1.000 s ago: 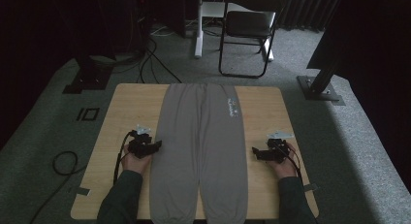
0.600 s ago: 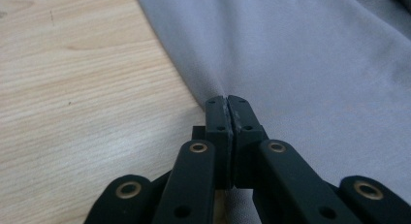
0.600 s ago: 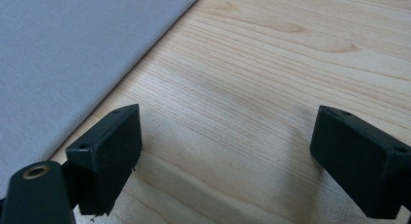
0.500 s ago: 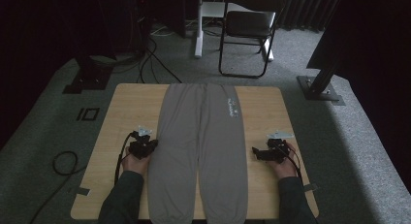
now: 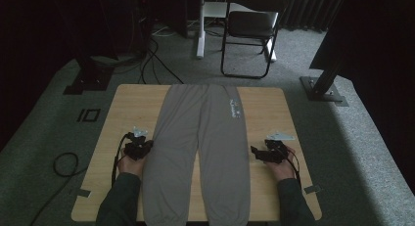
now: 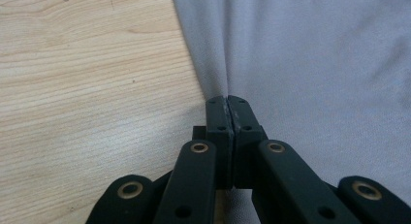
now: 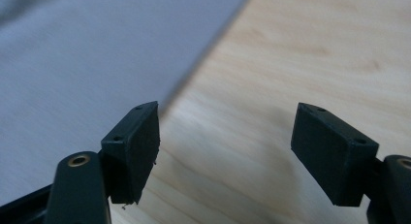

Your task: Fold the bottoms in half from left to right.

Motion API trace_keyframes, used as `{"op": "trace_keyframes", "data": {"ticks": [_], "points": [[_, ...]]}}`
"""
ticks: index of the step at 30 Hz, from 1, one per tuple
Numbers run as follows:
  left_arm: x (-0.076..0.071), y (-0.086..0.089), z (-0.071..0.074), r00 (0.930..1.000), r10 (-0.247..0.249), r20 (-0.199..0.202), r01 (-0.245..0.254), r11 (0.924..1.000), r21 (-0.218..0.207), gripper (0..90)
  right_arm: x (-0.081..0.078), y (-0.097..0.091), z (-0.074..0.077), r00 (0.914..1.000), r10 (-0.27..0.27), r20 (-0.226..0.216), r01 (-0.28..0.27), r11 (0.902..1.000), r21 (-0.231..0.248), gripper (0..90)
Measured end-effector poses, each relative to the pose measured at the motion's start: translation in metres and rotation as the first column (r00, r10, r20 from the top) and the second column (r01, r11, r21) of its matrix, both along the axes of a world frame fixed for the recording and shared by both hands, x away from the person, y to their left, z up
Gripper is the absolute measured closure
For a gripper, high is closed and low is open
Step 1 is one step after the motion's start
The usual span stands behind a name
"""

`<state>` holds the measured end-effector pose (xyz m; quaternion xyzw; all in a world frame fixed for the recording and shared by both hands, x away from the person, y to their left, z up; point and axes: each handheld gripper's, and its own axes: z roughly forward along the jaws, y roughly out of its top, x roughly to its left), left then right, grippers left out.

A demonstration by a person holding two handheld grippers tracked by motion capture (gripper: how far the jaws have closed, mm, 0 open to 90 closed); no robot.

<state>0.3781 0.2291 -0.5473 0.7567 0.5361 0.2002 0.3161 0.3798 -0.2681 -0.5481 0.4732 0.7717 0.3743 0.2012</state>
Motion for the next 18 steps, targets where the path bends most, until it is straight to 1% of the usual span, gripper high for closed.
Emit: {"op": "trace_keyframes", "data": {"ticks": [2,4,5,7,9,12,14,15,18], "points": [[0.000,0.000,0.000,1.0000,0.001,0.001,-0.001,1.0000,0.002,89.7,0.000,0.009,-0.001,0.9999,0.011,0.010,-0.010,0.9995,-0.031,24.7],[0.000,0.000,0.000,1.0000,0.001,0.001,-0.001,1.0000,0.002,89.7,0.002,0.016,-0.006,0.9996,0.027,-0.010,-0.028,0.9983,-0.051,24.4],[0.000,0.000,0.000,1.0000,0.001,0.001,-0.001,1.0000,0.002,89.7,0.002,0.019,-0.008,0.9995,0.030,-0.013,-0.031,0.9971,-0.070,24.4],[0.000,0.000,0.001,1.0000,0.004,0.003,-0.004,1.0000,0.001,89.7,0.001,0.021,-0.008,0.9992,0.040,-0.008,-0.040,0.9953,-0.088,25.1],[-0.001,0.001,0.002,0.9999,0.007,0.010,-0.007,1.0000,-0.004,89.7,0.001,0.022,-0.007,0.9994,0.034,-0.008,-0.034,0.9934,-0.109,25.4],[-0.003,0.004,0.007,0.9996,0.016,0.023,-0.015,0.9997,-0.018,89.8,0.001,0.015,-0.007,0.9993,0.022,-0.031,-0.024,0.9961,-0.085,25.4],[-0.003,0.006,0.010,0.9992,0.023,0.034,-0.022,0.9996,-0.018,89.8,0.001,0.009,-0.007,0.9988,0.013,-0.046,-0.016,0.9975,-0.069,25.3],[-0.004,0.007,0.011,0.9990,0.028,0.036,-0.027,0.9994,-0.019,89.8,0.001,0.007,-0.007,0.9989,0.010,-0.047,-0.013,0.9972,-0.073,25.4],[-0.006,0.010,0.015,0.9985,0.030,0.045,-0.028,0.9981,-0.055,89.8,-0.001,0.002,-0.007,0.9985,0.013,-0.053,-0.017,0.9973,-0.072,25.4]]}}
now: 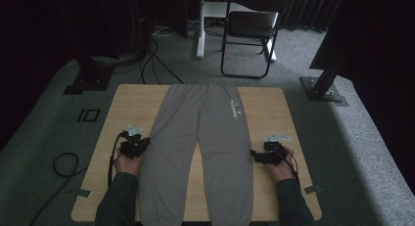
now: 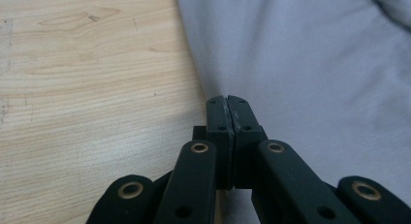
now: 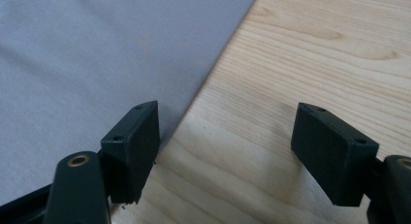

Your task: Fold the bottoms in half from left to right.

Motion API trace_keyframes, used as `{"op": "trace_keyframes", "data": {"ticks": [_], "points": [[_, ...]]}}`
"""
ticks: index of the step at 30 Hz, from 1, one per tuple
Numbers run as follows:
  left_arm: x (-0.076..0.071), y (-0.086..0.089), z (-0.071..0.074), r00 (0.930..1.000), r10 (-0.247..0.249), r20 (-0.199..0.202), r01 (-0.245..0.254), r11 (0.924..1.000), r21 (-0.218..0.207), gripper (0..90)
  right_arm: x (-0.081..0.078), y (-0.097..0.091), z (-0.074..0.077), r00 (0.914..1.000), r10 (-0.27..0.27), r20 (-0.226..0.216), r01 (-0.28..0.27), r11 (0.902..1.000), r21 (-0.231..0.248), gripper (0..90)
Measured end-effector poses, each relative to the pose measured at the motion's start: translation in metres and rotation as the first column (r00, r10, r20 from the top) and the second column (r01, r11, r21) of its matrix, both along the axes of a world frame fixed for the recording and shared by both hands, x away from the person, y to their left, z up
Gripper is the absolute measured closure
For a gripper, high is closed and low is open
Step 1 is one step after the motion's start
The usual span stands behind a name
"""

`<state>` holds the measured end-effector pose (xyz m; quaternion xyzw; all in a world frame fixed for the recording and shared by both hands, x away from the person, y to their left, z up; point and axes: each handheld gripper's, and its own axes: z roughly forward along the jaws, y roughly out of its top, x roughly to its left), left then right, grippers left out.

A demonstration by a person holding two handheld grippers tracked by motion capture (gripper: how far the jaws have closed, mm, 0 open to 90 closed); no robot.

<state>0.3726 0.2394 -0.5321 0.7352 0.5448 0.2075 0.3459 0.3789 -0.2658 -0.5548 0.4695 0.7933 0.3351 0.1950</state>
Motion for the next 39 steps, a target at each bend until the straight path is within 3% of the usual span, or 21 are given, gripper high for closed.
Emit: {"op": "trace_keyframes", "data": {"ticks": [5,10,16,23,28,31,32,33,34,36,39], "points": [[-0.006,-0.013,0.014,0.9961,-0.066,0.059,0.068,0.9966,-0.045,89.8,-0.001,-0.002,0.000,1.0000,0.009,0.004,-0.009,1.0000,0.000,25.3],[-0.005,-0.041,0.035,0.9806,-0.158,0.116,0.169,0.9811,-0.094,89.8,-0.002,-0.002,-0.001,0.9999,0.008,0.009,-0.008,0.9999,0.006,25.3],[0.005,-0.095,0.057,0.9456,-0.290,0.147,0.307,0.9456,-0.108,89.8,-0.002,0.000,-0.001,0.9998,0.013,0.012,-0.013,0.9999,0.005,25.3],[0.018,-0.161,0.064,0.9021,-0.409,0.137,0.422,0.9024,-0.085,89.9,-0.002,0.001,-0.001,0.9998,0.018,0.011,-0.018,0.9998,0.008,25.2],[0.024,-0.201,0.065,0.8835,-0.446,0.142,0.462,0.8807,-0.105,90.0,-0.002,0.001,-0.001,0.9997,0.020,0.013,-0.020,0.9998,0.008,25.2],[0.029,-0.223,0.070,0.8735,-0.460,0.159,0.482,0.8639,-0.146,90.0,-0.002,0.001,-0.001,0.9997,0.020,0.013,-0.020,0.9998,0.008,25.2],[0.029,-0.223,0.070,0.8735,-0.460,0.159,0.482,0.8639,-0.146,90.0,-0.002,0.001,-0.001,0.9997,0.020,0.013,-0.020,0.9998,0.008,25.2],[0.030,-0.234,0.071,0.8692,-0.467,0.162,0.490,0.8591,-0.149,90.0,-0.002,0.001,-0.001,0.9997,0.020,0.013,-0.020,0.9998,0.008,25.2],[0.033,-0.249,0.071,0.8600,-0.486,0.155,0.507,0.8490,-0.150,90.0,-0.002,0.001,-0.002,0.9997,0.020,0.014,-0.020,0.9998,0.009,25.2],[0.037,-0.263,0.066,0.8571,-0.498,0.133,0.514,0.8451,-0.148,89.9,-0.002,0.001,-0.002,0.9997,0.021,0.015,-0.021,0.9997,0.009,25.2],[0.043,-0.277,0.051,0.8585,-0.506,0.082,0.512,0.8406,-0.175,89.8,-0.002,0.000,-0.002,0.9996,0.023,0.019,-0.023,0.9997,0.012,25.2]]}}
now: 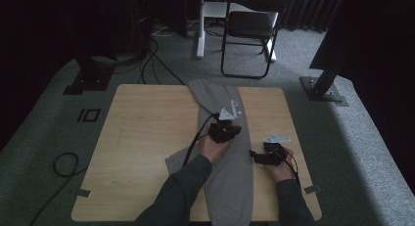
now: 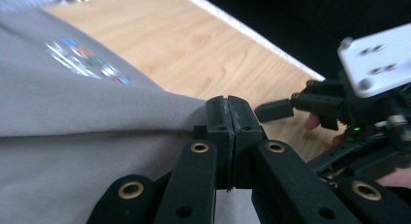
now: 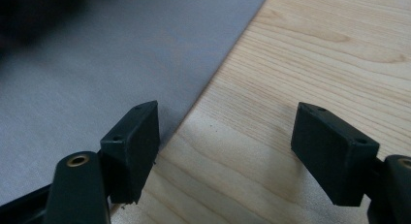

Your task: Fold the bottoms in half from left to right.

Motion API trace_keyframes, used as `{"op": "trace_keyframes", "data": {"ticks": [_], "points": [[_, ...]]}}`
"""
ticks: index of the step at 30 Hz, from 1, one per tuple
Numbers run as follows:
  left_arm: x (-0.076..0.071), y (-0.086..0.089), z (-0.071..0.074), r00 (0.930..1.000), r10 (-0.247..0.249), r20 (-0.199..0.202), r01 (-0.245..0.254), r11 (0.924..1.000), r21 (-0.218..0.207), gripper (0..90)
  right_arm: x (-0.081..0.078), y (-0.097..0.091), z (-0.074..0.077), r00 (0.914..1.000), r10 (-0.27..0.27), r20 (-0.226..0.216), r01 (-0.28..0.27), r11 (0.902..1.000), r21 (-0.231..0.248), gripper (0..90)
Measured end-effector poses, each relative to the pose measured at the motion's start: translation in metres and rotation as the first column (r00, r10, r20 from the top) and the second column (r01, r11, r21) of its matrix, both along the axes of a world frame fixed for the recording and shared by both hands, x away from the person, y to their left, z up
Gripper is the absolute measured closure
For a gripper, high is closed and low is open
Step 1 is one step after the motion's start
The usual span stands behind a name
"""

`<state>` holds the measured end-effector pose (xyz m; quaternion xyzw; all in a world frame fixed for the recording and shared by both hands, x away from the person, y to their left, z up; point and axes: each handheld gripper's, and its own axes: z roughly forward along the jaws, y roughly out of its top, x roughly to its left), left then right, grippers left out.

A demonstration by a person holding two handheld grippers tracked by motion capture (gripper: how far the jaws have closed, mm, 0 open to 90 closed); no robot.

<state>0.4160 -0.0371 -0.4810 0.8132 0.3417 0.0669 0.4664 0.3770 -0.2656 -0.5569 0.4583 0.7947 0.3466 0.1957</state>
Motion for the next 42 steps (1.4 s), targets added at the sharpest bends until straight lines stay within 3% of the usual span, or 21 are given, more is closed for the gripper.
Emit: {"op": "trace_keyframes", "data": {"ticks": [2,4,6,11,13,18,20,21,28,29,30,36,42], "points": [[0.004,-0.001,-0.008,0.9983,-0.026,-0.051,0.025,0.9996,-0.014,86.3,0.000,0.000,0.000,1.0000,0.001,0.001,-0.001,1.0000,0.001,25.1],[0.002,0.004,-0.010,0.9984,-0.038,-0.042,0.037,0.9993,-0.009,76.6,0.000,0.000,0.000,1.0000,0.003,0.000,-0.003,1.0000,0.000,25.2],[0.000,0.015,-0.006,0.9987,-0.037,-0.037,0.036,0.9992,-0.014,72.3,0.000,0.000,0.001,1.0000,0.006,-0.007,-0.006,1.0000,-0.003,26.7],[-0.009,0.054,0.003,0.9990,0.028,0.033,-0.028,0.9996,-0.009,67.0,-0.002,0.004,0.007,0.9999,-0.005,0.009,0.005,1.0000,-0.004,38.5],[-0.013,0.073,0.002,0.9965,0.059,0.059,-0.059,0.9982,-0.001,66.6,-0.001,0.008,0.013,0.9997,-0.001,0.025,0.001,0.9998,0.020,43.7],[-0.020,0.116,-0.007,0.9870,0.145,0.070,-0.145,0.9894,-0.003,64.5,0.007,0.021,0.025,0.9988,0.009,0.049,-0.012,0.9984,0.055,52.4],[-0.020,0.116,-0.007,0.9870,0.145,0.070,-0.145,0.9894,-0.003,64.3,0.010,0.025,0.026,0.9988,0.011,0.047,-0.013,0.9984,0.055,52.4],[-0.022,0.132,-0.012,0.9808,0.182,0.071,-0.183,0.9832,0.003,64.3,0.010,0.025,0.026,0.9988,0.011,0.047,-0.013,0.9984,0.055,53.1],[-0.037,0.174,-0.030,0.9612,0.263,0.082,-0.266,0.9637,0.025,62.7,0.035,0.060,0.038,0.9987,0.026,0.045,-0.028,0.9987,0.042,54.2],[-0.042,0.185,-0.036,0.9537,0.287,0.090,-0.291,0.9564,0.029,62.7,0.042,0.069,0.038,0.9990,0.025,0.036,-0.027,0.9991,0.034,54.1],[-0.042,0.185,-0.036,0.9537,0.287,0.090,-0.291,0.9564,0.029,62.7,0.042,0.069,0.038,0.9990,0.025,0.036,-0.027,0.9991,0.034,54.1],[-0.052,0.208,-0.053,0.9342,0.342,0.100,-0.351,0.9318,0.091,62.0,0.057,0.089,0.027,0.9995,0.027,-0.017,-0.027,0.9995,-0.016,52.9],[-0.049,0.212,-0.059,0.9288,0.357,0.099,-0.366,0.9252,0.099,62.0,0.051,0.089,0.020,0.9988,-0.003,-0.048,0.000,0.9978,-0.067,57.8]]}}
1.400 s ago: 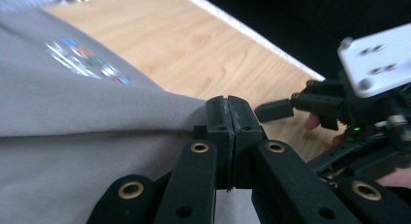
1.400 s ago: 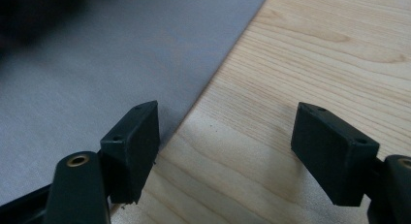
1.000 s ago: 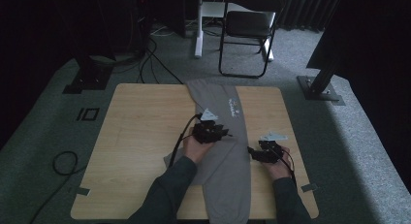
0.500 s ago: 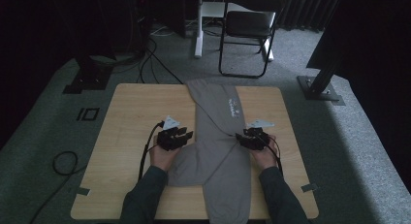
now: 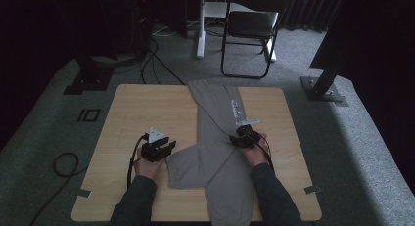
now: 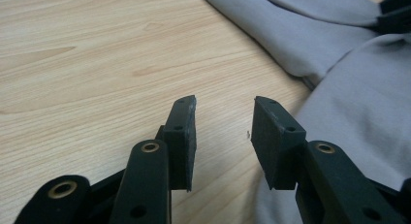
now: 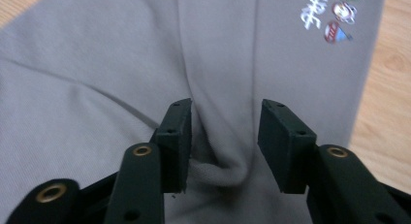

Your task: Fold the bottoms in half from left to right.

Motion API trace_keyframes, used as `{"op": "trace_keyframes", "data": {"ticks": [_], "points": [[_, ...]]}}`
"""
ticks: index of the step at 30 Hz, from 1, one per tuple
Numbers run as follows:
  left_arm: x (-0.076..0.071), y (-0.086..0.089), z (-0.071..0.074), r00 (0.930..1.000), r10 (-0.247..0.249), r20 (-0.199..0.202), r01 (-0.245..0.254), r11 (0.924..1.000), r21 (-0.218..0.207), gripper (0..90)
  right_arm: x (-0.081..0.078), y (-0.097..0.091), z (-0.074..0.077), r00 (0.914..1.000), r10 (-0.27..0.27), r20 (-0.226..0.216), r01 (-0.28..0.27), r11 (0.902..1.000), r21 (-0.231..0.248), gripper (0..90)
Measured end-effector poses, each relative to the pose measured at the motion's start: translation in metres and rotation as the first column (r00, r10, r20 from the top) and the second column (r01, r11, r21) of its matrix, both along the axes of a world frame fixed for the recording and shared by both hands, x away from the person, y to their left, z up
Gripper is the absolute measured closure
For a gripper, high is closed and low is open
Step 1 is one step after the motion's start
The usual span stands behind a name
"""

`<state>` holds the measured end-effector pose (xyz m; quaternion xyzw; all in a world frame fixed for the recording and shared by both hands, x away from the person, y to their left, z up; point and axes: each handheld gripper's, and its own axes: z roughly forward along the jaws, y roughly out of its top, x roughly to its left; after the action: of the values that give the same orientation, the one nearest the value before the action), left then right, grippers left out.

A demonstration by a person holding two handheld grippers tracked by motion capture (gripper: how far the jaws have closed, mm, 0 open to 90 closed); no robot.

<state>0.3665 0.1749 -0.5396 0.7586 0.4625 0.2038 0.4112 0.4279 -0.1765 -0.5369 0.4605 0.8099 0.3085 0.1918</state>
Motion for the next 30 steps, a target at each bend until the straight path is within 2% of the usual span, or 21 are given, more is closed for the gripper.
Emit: {"op": "trace_keyframes", "data": {"ticks": [1,2,4,5,7,11,15,17,19,23,25,27,30], "points": [[0.000,0.000,0.000,1.0000,0.000,0.000,0.000,1.0000,0.000,62.0,0.000,0.000,0.000,1.0000,0.000,0.000,0.000,1.0000,0.000,57.8],[0.001,-0.001,-0.002,0.9999,0.010,0.006,-0.010,0.9999,0.005,62.1,-0.001,-0.003,0.000,0.9999,-0.013,-0.012,0.013,0.9999,-0.008,73.7],[0.001,-0.001,-0.005,0.9996,0.023,0.015,-0.023,0.9997,0.013,62.5,-0.001,-0.006,0.000,0.9996,-0.009,-0.026,0.010,0.9999,0.009,85.8],[0.003,-0.001,-0.007,0.9995,0.028,0.011,-0.028,0.9995,0.011,62.8,-0.002,-0.008,0.002,0.9995,-0.006,-0.032,0.007,0.9996,0.027,88.0],[0.004,0.000,-0.008,0.9993,0.034,0.012,-0.035,0.9993,0.011,62.9,-0.004,-0.012,0.006,0.9999,-0.001,-0.014,0.002,0.9994,0.034,88.8],[0.005,0.004,-0.008,0.9990,0.045,0.004,-0.045,0.9989,-0.013,63.0,-0.010,-0.024,0.021,0.9995,-0.007,0.029,0.005,0.9984,0.055,89.2],[0.004,0.002,-0.008,0.9995,0.029,0.010,-0.029,0.9995,-0.008,63.2,-0.012,-0.044,0.030,0.9977,-0.040,0.054,0.037,0.9972,0.065,89.1],[0.004,0.001,-0.008,0.9996,0.025,0.011,-0.025,0.9997,-0.003,63.2,-0.011,-0.054,0.028,0.9974,-0.058,0.043,0.054,0.9949,0.085,89.0],[0.004,0.001,-0.009,0.9997,0.023,0.010,-0.023,0.9997,-0.004,63.2,-0.009,-0.061,0.020,0.9980,-0.062,0.015,0.060,0.9920,0.111,88.6],[0.005,0.000,-0.009,0.9997,0.024,0.007,-0.024,0.9997,-0.004,63.1,-0.005,-0.064,0.000,0.9973,-0.068,-0.030,0.070,0.9937,0.088,85.0],[0.005,0.001,-0.009,0.9997,0.024,0.005,-0.024,0.9997,-0.004,63.1,-0.007,-0.063,-0.005,0.9965,-0.081,-0.021,0.082,0.9956,0.045,74.4],[0.005,0.001,-0.010,0.9997,0.023,0.002,-0.023,0.9997,-0.004,62.9,-0.009,-0.064,-0.006,0.9960,-0.089,-0.010,0.089,0.9960,0.013,68.3],[0.006,0.001,-0.010,0.9996,0.027,-0.001,-0.027,0.9996,-0.005,62.7,-0.013,-0.070,-0.005,0.9936,-0.113,-0.004,0.113,0.9936,0.011,65.1]]}}
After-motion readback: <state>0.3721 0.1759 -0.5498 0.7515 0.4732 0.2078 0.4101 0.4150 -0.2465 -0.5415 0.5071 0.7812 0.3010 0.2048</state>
